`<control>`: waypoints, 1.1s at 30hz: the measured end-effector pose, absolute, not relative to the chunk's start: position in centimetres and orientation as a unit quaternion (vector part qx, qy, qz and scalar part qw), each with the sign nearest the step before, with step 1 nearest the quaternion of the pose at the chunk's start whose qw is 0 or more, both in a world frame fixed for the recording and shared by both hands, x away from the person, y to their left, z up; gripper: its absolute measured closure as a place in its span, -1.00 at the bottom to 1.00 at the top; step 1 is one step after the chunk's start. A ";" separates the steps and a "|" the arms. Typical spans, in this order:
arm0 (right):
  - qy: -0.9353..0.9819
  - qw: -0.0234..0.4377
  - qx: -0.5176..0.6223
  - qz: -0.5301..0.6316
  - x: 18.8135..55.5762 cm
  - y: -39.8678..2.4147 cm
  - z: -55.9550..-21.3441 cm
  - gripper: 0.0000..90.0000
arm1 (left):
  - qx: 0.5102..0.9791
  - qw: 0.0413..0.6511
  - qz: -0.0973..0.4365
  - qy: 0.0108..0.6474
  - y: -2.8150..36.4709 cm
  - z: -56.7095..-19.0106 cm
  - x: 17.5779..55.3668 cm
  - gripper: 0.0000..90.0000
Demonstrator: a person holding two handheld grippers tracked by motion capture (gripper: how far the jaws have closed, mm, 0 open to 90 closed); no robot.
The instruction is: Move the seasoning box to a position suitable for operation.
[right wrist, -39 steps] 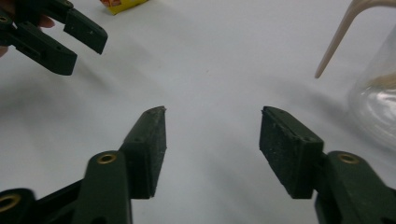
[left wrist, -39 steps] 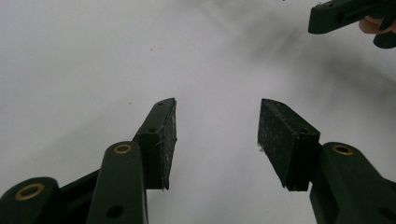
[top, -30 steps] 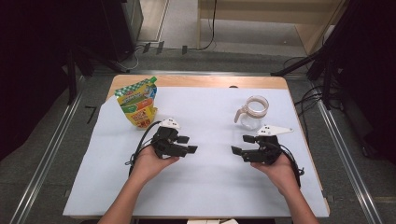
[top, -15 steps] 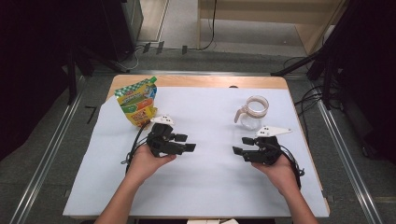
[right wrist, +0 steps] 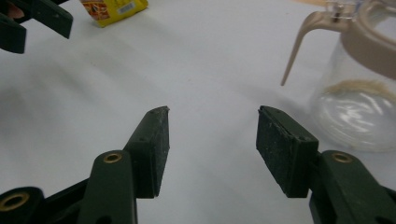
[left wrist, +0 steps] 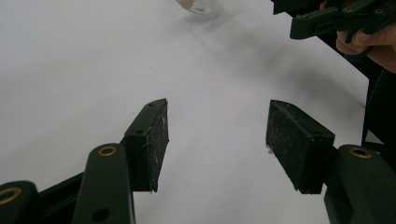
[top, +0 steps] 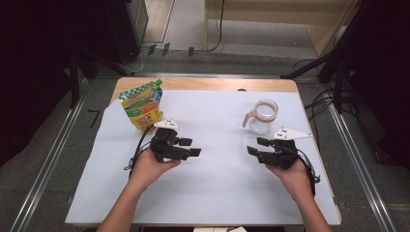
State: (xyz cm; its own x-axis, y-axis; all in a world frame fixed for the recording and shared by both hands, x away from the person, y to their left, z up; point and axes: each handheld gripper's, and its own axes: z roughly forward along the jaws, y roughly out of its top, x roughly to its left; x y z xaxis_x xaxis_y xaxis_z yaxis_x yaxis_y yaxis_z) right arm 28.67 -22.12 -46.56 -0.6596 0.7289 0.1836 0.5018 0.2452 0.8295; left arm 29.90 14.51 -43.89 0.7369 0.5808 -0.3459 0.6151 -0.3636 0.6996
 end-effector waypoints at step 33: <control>0.743 0.183 0.503 0.402 36.7 -24.4 -48.3 -0.69 | 0.826 0.430 0.014 0.364 15.7 -43.6 29.6 -0.11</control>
State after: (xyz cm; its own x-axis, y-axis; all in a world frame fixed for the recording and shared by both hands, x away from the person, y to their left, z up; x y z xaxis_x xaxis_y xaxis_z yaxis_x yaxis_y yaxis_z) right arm 36.72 -24.38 -48.33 -0.4261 0.8950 0.1320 0.6003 0.1705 0.7814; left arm 29.62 15.69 -43.58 0.7354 0.6123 -0.2903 0.5888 -0.3653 0.7210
